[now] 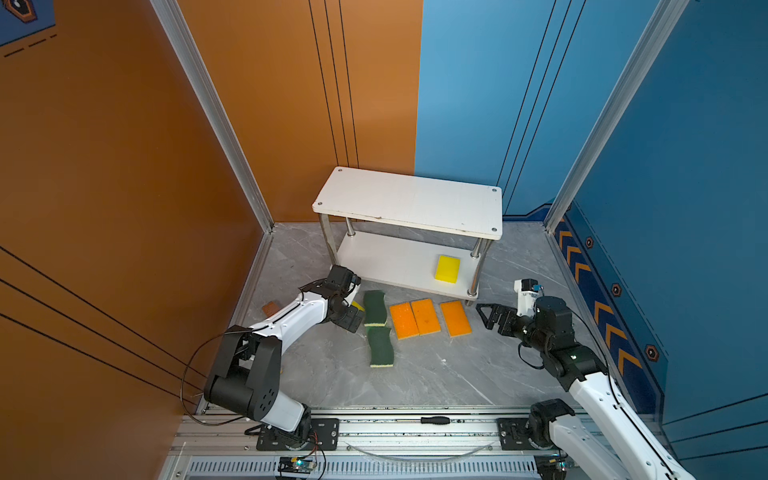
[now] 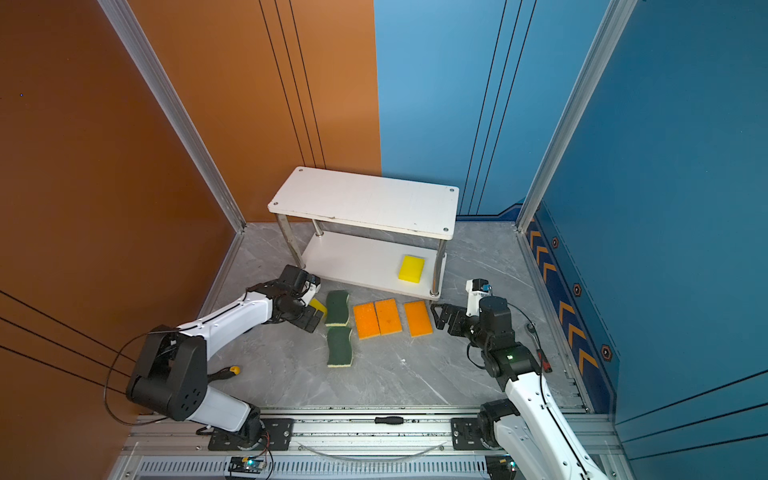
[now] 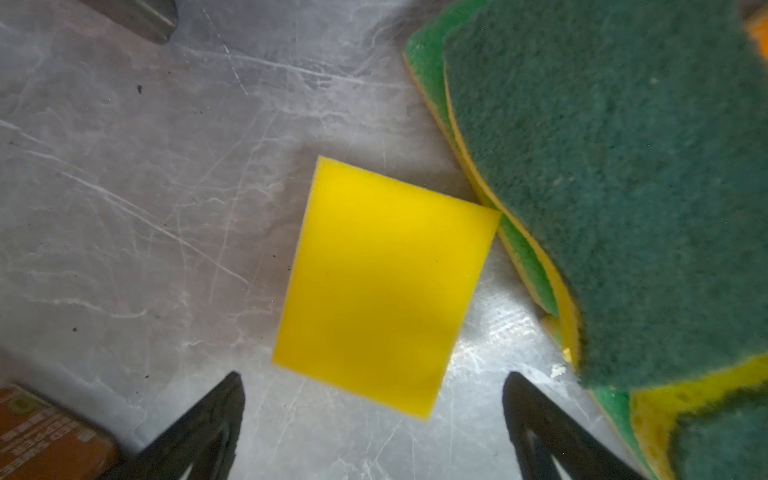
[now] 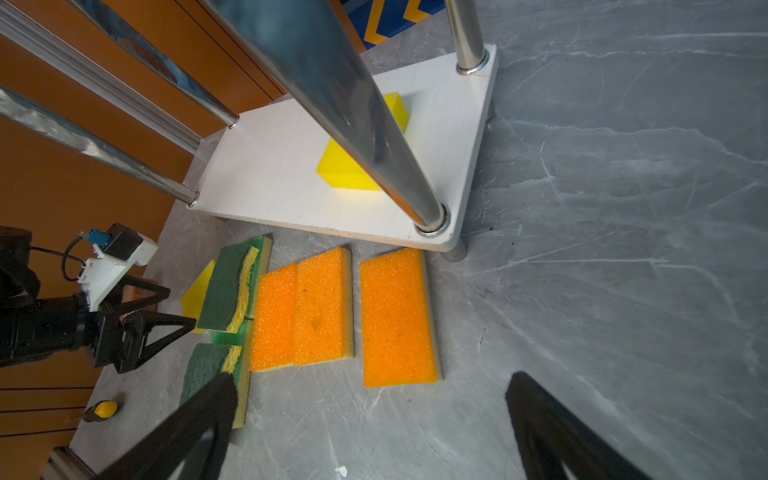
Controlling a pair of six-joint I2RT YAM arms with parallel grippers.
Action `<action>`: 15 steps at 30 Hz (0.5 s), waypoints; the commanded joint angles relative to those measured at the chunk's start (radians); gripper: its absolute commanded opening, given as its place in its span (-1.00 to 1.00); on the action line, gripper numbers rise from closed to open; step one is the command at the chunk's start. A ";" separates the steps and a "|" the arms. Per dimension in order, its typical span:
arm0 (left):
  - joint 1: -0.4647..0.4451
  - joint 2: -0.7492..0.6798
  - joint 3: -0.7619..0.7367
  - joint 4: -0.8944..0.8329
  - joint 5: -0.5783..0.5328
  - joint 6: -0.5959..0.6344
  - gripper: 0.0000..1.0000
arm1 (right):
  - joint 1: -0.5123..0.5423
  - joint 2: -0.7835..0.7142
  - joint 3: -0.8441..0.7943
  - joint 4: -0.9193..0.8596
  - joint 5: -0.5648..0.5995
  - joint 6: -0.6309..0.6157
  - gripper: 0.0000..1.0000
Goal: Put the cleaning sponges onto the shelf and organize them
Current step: 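Lower the left gripper over the second yellow sponge beside the green sponges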
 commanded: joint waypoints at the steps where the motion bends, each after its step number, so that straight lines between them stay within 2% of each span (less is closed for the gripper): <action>1: 0.004 0.021 0.031 -0.020 0.026 0.025 0.95 | -0.001 0.002 -0.008 0.010 -0.003 0.003 1.00; 15: 0.021 0.104 0.081 -0.020 0.046 0.051 0.95 | -0.002 0.003 -0.005 0.009 0.006 0.004 1.00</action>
